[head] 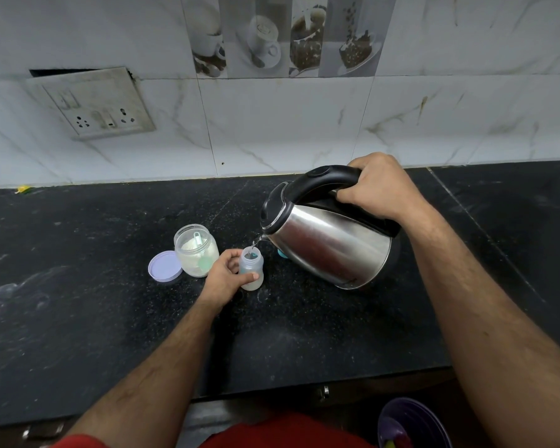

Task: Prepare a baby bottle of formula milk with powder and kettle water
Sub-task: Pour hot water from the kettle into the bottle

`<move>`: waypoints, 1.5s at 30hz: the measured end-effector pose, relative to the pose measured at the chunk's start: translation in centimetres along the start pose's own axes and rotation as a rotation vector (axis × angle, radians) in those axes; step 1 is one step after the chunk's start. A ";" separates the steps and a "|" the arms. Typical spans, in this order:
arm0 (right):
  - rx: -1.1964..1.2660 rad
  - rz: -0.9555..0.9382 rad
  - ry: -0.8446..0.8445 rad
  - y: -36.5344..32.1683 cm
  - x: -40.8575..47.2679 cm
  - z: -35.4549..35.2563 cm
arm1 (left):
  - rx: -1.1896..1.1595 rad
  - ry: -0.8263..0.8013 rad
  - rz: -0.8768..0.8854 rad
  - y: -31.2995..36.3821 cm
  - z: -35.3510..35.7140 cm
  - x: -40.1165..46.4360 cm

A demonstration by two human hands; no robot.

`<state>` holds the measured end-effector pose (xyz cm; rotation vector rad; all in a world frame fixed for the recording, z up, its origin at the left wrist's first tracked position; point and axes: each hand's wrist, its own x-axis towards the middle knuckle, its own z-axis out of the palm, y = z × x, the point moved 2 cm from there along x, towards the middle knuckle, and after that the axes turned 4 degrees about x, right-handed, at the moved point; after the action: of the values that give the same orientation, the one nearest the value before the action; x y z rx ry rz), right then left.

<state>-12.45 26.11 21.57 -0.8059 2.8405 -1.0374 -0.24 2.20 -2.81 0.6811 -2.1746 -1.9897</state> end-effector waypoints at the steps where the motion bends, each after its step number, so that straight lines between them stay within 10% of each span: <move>1: 0.000 0.000 0.001 0.0 0.0 0.0 | 0.000 -0.001 0.000 0.0 0.0 0.0; 45: -0.043 -0.002 -0.029 1.1 -0.5 2.9 | -0.017 -0.005 0.007 0.2 -0.1 -0.3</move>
<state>-11.97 25.33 18.50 -0.8209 2.8475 -0.9598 -0.03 2.25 -2.55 0.6661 -2.1574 -2.0057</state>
